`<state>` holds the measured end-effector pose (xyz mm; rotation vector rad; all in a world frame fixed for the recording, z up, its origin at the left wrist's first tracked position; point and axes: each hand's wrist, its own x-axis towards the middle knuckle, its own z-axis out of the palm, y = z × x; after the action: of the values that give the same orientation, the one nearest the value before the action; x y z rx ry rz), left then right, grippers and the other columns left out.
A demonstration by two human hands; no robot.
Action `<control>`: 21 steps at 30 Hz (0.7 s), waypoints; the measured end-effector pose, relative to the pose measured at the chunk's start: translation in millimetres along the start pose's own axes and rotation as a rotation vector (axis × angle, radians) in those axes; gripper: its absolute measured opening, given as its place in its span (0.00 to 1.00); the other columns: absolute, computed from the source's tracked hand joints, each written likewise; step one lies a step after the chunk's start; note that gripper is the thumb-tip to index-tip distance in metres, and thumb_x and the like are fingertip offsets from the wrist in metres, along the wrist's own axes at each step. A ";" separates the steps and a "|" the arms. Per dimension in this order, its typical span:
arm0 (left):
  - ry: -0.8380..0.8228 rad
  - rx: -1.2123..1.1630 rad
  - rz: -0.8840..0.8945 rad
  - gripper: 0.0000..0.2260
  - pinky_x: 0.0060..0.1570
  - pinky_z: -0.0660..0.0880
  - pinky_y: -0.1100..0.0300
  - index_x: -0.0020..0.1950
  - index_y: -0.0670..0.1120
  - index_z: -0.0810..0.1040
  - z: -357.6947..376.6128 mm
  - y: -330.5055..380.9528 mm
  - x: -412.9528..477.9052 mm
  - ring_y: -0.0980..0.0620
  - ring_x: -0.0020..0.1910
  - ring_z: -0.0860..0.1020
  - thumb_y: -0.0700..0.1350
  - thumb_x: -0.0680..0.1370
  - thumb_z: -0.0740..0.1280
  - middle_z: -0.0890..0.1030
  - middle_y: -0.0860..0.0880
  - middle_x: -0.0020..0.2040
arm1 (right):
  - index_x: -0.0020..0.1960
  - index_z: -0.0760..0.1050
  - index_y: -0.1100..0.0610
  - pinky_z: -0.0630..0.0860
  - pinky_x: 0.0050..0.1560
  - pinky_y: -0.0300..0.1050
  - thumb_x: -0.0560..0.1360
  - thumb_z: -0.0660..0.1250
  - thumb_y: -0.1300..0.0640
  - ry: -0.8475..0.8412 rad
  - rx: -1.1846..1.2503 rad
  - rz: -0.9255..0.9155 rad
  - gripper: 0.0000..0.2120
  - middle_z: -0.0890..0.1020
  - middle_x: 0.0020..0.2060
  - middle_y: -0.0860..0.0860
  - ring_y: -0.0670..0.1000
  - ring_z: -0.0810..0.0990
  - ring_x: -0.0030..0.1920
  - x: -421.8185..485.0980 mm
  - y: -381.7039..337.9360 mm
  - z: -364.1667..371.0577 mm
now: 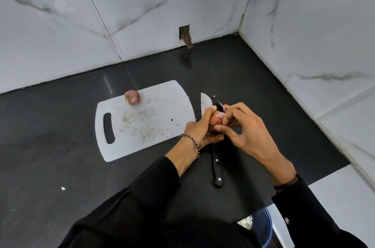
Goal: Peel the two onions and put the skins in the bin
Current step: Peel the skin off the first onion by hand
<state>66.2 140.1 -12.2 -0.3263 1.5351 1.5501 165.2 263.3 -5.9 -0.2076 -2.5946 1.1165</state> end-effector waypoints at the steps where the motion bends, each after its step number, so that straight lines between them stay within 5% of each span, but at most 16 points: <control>1: -0.008 0.001 0.003 0.25 0.35 0.82 0.58 0.51 0.38 0.79 -0.4 -0.7 0.3 0.48 0.34 0.85 0.60 0.72 0.72 0.85 0.42 0.39 | 0.46 0.76 0.54 0.81 0.53 0.43 0.74 0.76 0.51 0.001 0.011 0.007 0.10 0.76 0.50 0.47 0.48 0.79 0.57 0.7 -0.1 -1.4; 7: -0.016 0.032 0.068 0.22 0.35 0.81 0.58 0.47 0.40 0.81 -1.4 5.0 0.0 0.49 0.37 0.85 0.60 0.73 0.71 0.85 0.43 0.39 | 0.58 0.79 0.54 0.82 0.48 0.40 0.74 0.76 0.52 0.054 0.043 0.018 0.15 0.78 0.56 0.48 0.47 0.81 0.55 -0.6 -5.0 0.9; 13: 0.016 0.090 0.112 0.25 0.42 0.83 0.54 0.49 0.39 0.83 -3.4 2.8 0.4 0.47 0.37 0.85 0.61 0.71 0.73 0.86 0.42 0.42 | 0.58 0.86 0.54 0.82 0.51 0.42 0.74 0.77 0.57 0.077 -0.060 -0.058 0.12 0.85 0.54 0.48 0.43 0.83 0.56 0.9 -2.5 -10.1; 21: 0.036 0.182 0.143 0.23 0.40 0.83 0.55 0.45 0.39 0.84 2.4 -3.0 -0.2 0.46 0.36 0.85 0.60 0.71 0.73 0.86 0.44 0.38 | 0.51 0.88 0.55 0.83 0.45 0.50 0.74 0.76 0.61 -0.192 -0.281 -0.167 0.07 0.86 0.43 0.49 0.48 0.84 0.42 17.9 -5.3 -31.7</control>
<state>69.5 141.6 -13.6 -0.1445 1.7462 1.5053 158.9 285.9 22.5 0.0586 -2.8716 0.7447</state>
